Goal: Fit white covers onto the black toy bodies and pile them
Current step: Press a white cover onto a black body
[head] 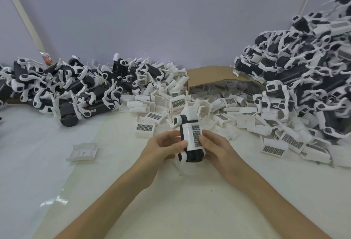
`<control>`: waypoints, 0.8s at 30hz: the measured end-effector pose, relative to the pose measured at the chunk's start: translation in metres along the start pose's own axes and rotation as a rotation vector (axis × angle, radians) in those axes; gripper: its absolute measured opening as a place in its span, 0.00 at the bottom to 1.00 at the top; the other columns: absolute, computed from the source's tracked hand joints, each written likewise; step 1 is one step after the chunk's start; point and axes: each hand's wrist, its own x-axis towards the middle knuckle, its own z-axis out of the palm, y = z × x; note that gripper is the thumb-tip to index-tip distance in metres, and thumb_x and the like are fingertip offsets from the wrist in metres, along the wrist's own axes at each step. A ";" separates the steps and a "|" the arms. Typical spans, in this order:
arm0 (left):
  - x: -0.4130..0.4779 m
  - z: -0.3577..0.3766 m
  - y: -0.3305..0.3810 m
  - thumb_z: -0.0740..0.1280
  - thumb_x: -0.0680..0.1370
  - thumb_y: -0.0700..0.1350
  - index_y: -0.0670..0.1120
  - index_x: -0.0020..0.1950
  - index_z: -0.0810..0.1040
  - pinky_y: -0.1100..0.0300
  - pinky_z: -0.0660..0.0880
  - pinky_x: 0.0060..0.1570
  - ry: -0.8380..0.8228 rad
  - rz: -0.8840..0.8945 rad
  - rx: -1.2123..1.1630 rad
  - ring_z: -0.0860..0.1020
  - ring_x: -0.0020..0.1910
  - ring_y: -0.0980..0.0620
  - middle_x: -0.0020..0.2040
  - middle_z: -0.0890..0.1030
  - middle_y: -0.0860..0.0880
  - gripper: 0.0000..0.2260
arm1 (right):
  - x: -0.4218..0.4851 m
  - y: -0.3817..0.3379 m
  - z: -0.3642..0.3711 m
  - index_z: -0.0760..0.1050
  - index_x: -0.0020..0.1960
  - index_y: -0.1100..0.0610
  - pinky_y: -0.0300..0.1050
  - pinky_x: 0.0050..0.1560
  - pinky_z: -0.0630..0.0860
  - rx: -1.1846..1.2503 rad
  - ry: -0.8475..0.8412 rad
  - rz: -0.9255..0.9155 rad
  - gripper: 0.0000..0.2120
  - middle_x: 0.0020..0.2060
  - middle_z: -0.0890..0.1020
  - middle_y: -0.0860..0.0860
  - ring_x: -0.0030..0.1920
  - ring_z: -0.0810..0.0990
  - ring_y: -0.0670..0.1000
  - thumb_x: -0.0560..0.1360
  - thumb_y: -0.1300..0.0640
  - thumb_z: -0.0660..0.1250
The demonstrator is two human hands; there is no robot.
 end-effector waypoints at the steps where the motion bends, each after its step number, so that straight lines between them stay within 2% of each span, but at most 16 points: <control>1: -0.001 0.001 0.001 0.74 0.72 0.51 0.49 0.62 0.82 0.40 0.71 0.69 -0.027 0.011 0.020 0.81 0.62 0.44 0.59 0.85 0.47 0.19 | 0.000 -0.001 0.000 0.78 0.65 0.60 0.56 0.54 0.74 -0.026 0.026 -0.015 0.21 0.58 0.82 0.62 0.55 0.80 0.59 0.76 0.50 0.68; 3: -0.003 0.004 0.003 0.72 0.75 0.54 0.51 0.64 0.82 0.45 0.74 0.66 -0.071 0.055 0.055 0.81 0.61 0.48 0.60 0.84 0.50 0.18 | -0.001 -0.001 -0.001 0.77 0.65 0.59 0.64 0.54 0.73 -0.093 0.051 -0.042 0.21 0.56 0.83 0.61 0.55 0.81 0.61 0.76 0.51 0.72; 5: -0.004 0.008 0.004 0.73 0.74 0.55 0.53 0.62 0.83 0.53 0.76 0.62 -0.054 0.105 0.099 0.83 0.58 0.50 0.59 0.85 0.52 0.17 | -0.002 0.000 0.000 0.76 0.66 0.58 0.69 0.61 0.73 -0.189 0.043 -0.067 0.22 0.56 0.84 0.57 0.59 0.81 0.60 0.75 0.50 0.70; 6: -0.004 0.009 0.004 0.74 0.73 0.54 0.54 0.60 0.84 0.58 0.78 0.59 -0.033 0.130 0.127 0.84 0.56 0.51 0.58 0.85 0.53 0.16 | -0.002 0.000 0.000 0.76 0.66 0.58 0.69 0.62 0.73 -0.229 0.034 -0.077 0.21 0.56 0.85 0.55 0.60 0.82 0.59 0.76 0.50 0.71; 8: -0.004 0.009 0.002 0.76 0.73 0.49 0.55 0.58 0.84 0.63 0.79 0.51 0.008 0.176 0.183 0.85 0.49 0.53 0.54 0.86 0.54 0.13 | -0.003 0.001 0.001 0.77 0.65 0.58 0.59 0.61 0.78 -0.267 0.028 -0.101 0.20 0.56 0.85 0.53 0.59 0.82 0.56 0.76 0.52 0.69; 10: -0.005 0.009 0.000 0.77 0.73 0.47 0.54 0.56 0.85 0.63 0.79 0.47 0.039 0.199 0.220 0.84 0.44 0.54 0.51 0.86 0.53 0.12 | -0.004 0.000 0.002 0.78 0.62 0.59 0.50 0.57 0.81 -0.289 0.046 -0.149 0.18 0.53 0.86 0.53 0.56 0.84 0.56 0.73 0.53 0.70; 13: -0.005 0.011 -0.001 0.75 0.71 0.50 0.55 0.53 0.85 0.59 0.79 0.47 0.060 0.209 0.222 0.82 0.40 0.54 0.48 0.86 0.52 0.11 | -0.005 0.000 0.002 0.79 0.59 0.60 0.56 0.55 0.81 -0.293 0.059 -0.182 0.16 0.51 0.86 0.55 0.52 0.84 0.60 0.74 0.55 0.74; 15: -0.005 0.012 -0.001 0.74 0.71 0.51 0.56 0.53 0.85 0.59 0.78 0.46 0.063 0.220 0.234 0.81 0.39 0.55 0.48 0.86 0.52 0.11 | -0.005 0.001 0.003 0.78 0.58 0.61 0.55 0.56 0.80 -0.274 0.055 -0.180 0.16 0.51 0.86 0.56 0.53 0.83 0.61 0.73 0.56 0.72; 17: -0.005 0.012 -0.001 0.73 0.72 0.51 0.56 0.54 0.85 0.61 0.78 0.46 0.063 0.245 0.243 0.82 0.41 0.54 0.48 0.86 0.53 0.11 | -0.004 0.000 0.004 0.77 0.58 0.61 0.51 0.53 0.80 -0.254 0.046 -0.165 0.17 0.51 0.85 0.56 0.51 0.83 0.58 0.72 0.55 0.70; 20: -0.007 0.012 -0.002 0.70 0.75 0.50 0.52 0.58 0.82 0.56 0.80 0.50 0.054 0.277 0.248 0.84 0.49 0.51 0.51 0.86 0.52 0.12 | -0.003 -0.003 0.002 0.74 0.58 0.61 0.42 0.43 0.76 -0.226 0.072 -0.159 0.19 0.52 0.81 0.58 0.45 0.81 0.52 0.71 0.53 0.71; 22: -0.009 0.013 -0.001 0.68 0.76 0.50 0.51 0.61 0.80 0.57 0.79 0.50 0.045 0.283 0.232 0.83 0.52 0.50 0.52 0.86 0.52 0.14 | -0.001 -0.005 -0.001 0.72 0.60 0.59 0.41 0.42 0.75 -0.202 0.129 -0.173 0.22 0.55 0.80 0.58 0.46 0.80 0.53 0.70 0.52 0.71; 24: -0.009 0.014 0.000 0.67 0.77 0.51 0.53 0.61 0.81 0.57 0.79 0.50 0.040 0.273 0.232 0.83 0.52 0.52 0.51 0.86 0.53 0.13 | 0.000 -0.007 -0.005 0.72 0.65 0.54 0.42 0.44 0.76 -0.205 0.175 -0.193 0.27 0.58 0.79 0.53 0.49 0.80 0.53 0.69 0.47 0.73</control>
